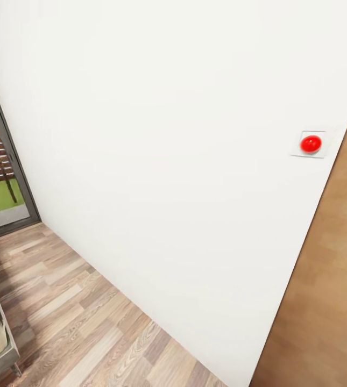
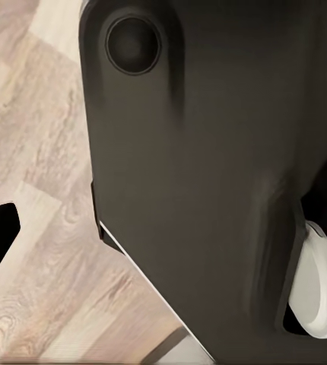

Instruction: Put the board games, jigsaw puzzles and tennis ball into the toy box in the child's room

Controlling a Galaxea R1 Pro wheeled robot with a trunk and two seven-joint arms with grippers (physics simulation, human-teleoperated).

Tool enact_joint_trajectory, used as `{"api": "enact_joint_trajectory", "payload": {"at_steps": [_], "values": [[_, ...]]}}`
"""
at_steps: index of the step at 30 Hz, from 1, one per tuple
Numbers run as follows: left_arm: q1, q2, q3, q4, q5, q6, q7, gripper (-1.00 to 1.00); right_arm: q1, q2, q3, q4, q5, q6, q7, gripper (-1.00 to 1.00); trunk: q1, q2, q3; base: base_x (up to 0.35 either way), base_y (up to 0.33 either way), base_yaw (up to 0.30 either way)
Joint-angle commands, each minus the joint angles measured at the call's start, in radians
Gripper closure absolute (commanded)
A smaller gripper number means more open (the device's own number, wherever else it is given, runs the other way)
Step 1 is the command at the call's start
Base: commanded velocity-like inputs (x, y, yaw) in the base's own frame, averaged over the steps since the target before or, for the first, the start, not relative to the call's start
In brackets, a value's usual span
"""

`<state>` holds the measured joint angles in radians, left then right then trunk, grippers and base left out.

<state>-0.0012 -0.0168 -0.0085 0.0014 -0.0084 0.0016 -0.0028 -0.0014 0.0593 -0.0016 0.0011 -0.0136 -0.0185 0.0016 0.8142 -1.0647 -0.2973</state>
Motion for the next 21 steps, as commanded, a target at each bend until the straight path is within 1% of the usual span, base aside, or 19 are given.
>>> {"api": "enact_joint_trajectory", "payload": {"at_steps": [1,4,6,21], "values": [[0.000,0.000,-0.001,0.000,-0.001,0.000,0.000,-1.00,0.000,0.001,-0.001,0.000,-0.002,-0.002,0.000,-1.00,-0.004,0.007,0.002,0.000,0.000,0.281],[0.000,0.000,-0.001,0.000,-0.001,0.000,0.000,-1.00,0.000,0.001,-0.001,0.000,-0.002,-0.003,0.000,-1.00,-0.015,0.028,0.012,0.000,0.000,0.258],[0.000,0.000,-0.001,0.000,-0.001,0.000,0.000,-1.00,0.000,0.001,-0.001,0.000,-0.002,-0.002,0.000,-1.00,-0.023,0.042,0.018,0.000,0.000,0.150],[0.000,0.000,-0.001,0.000,-0.001,-0.005,0.000,-1.00,0.000,0.002,0.001,0.000,0.001,-0.003,0.001,-1.00,-0.081,0.147,0.049,0.000,0.000,0.018]]}}
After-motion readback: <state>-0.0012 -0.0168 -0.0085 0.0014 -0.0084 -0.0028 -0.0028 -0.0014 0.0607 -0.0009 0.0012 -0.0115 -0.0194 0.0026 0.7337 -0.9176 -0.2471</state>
